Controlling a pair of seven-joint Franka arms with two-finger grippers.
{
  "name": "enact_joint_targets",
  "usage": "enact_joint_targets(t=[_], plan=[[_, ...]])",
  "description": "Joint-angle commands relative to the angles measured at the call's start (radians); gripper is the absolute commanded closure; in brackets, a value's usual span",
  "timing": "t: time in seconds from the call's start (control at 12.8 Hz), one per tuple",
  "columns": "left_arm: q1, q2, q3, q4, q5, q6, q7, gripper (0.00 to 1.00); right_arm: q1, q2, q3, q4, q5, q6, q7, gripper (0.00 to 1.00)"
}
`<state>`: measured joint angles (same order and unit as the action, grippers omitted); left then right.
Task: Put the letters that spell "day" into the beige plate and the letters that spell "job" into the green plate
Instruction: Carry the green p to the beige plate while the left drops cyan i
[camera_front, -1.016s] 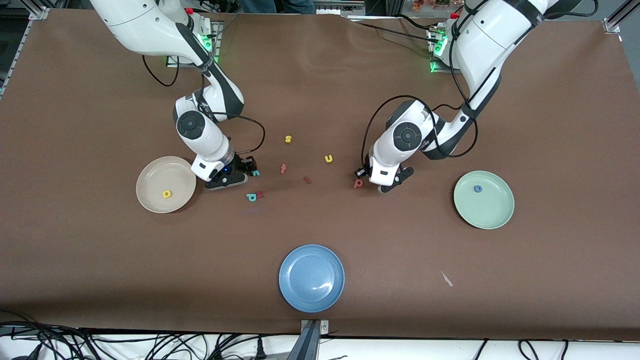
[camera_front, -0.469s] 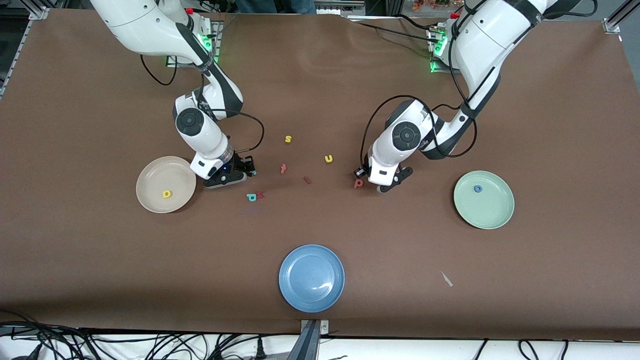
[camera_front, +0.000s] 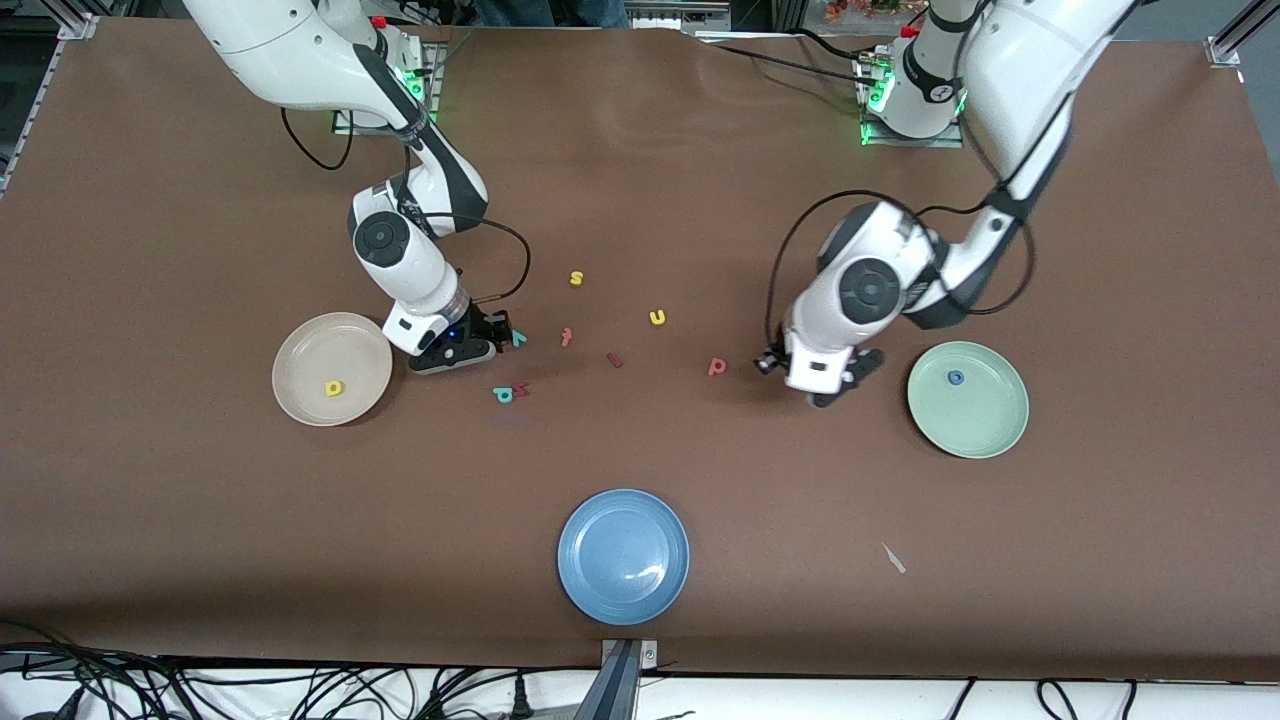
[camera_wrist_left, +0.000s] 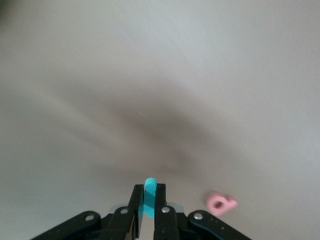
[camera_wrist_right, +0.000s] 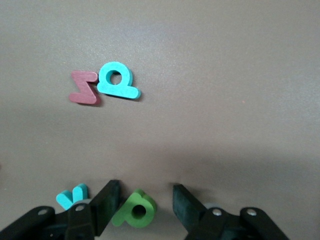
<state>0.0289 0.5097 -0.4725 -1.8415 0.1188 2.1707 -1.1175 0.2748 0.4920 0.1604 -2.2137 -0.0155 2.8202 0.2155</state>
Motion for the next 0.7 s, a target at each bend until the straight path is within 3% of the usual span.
enact_joint_targets(t=[0.0, 0.31, 0.62], plan=[[0.135, -0.066, -0.009, -0.016, 0.027, -0.107, 0.173, 1.00, -0.002, -0.050, 0.002, -0.089, -0.017, 0.007, 0.019, 0.46], [0.339, -0.057, -0.008, -0.022, 0.031, -0.115, 0.488, 1.00, -0.002, -0.072, 0.002, -0.113, -0.017, 0.005, 0.019, 0.46], [0.399, 0.041, 0.001, -0.022, 0.039, -0.016, 0.616, 1.00, -0.002, -0.066, 0.002, -0.112, -0.017, 0.008, 0.019, 0.63]])
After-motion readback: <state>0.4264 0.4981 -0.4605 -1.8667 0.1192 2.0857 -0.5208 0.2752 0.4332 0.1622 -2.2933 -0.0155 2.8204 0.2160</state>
